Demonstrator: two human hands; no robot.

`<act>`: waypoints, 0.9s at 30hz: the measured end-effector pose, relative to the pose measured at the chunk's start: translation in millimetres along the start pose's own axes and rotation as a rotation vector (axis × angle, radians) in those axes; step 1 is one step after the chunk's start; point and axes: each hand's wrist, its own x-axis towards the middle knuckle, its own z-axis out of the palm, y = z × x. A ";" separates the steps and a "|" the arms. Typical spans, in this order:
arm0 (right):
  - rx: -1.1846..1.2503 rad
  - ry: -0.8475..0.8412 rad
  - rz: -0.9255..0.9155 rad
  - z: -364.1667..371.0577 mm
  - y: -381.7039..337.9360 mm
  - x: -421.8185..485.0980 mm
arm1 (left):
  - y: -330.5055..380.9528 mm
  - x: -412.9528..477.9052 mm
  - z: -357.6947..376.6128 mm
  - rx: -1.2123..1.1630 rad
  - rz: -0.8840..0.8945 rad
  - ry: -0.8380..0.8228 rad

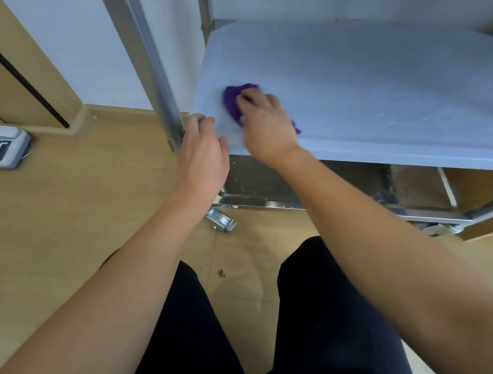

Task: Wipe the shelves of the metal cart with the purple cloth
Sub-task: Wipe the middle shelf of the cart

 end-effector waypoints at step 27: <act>-0.012 0.051 -0.136 -3.9 0.4 -16.1 | -5.9 -33.6 -10.0 0.389 0.031 -0.180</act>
